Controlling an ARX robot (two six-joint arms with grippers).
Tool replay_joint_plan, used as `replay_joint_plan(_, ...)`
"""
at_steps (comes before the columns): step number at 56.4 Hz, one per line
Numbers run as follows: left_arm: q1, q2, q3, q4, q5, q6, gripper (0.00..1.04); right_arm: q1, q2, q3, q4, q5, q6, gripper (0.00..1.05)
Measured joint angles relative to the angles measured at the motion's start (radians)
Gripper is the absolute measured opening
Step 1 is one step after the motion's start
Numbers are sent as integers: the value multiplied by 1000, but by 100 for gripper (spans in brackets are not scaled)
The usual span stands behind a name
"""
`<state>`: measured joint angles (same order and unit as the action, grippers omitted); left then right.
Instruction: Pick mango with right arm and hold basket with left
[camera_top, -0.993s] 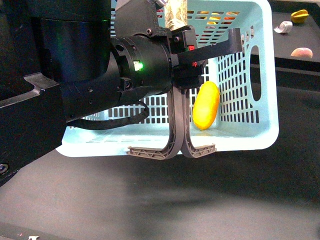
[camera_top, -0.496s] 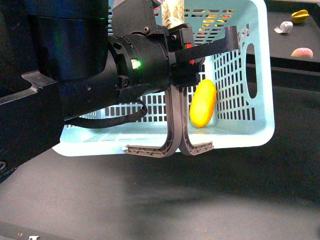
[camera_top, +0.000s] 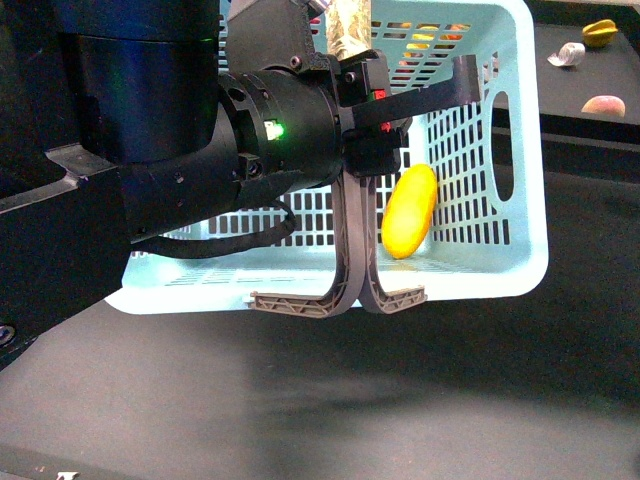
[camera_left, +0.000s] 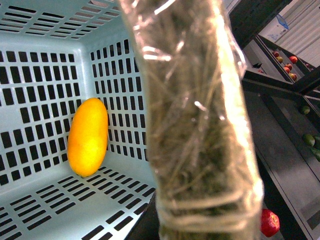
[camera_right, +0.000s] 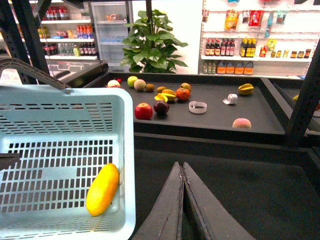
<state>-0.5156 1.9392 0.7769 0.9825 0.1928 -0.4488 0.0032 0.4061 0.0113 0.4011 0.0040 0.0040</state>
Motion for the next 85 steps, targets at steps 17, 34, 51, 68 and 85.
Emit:
replay_joint_plan(17, 0, 0, 0, 0, 1, 0, 5, -1, -105, -6, -96, -3, 0, 2)
replay_joint_plan(34, 0, 0, 0, 0, 1, 0, 5, -1, -197, -6, -188, -3, 0, 2)
replay_joint_plan(51, 0, 0, 0, 0, 1, 1, 5, -1, -383, -5, -393, -6, -1, 2)
replay_joint_plan(68, -1, 0, 0, 0, 1, -1, 5, -1, -401, -5, -399, -6, -1, 2)
replay_joint_plan(85, -1, 0, 0, 0, 1, 0, 5, -1, -401, -5, -399, -6, -3, 29)
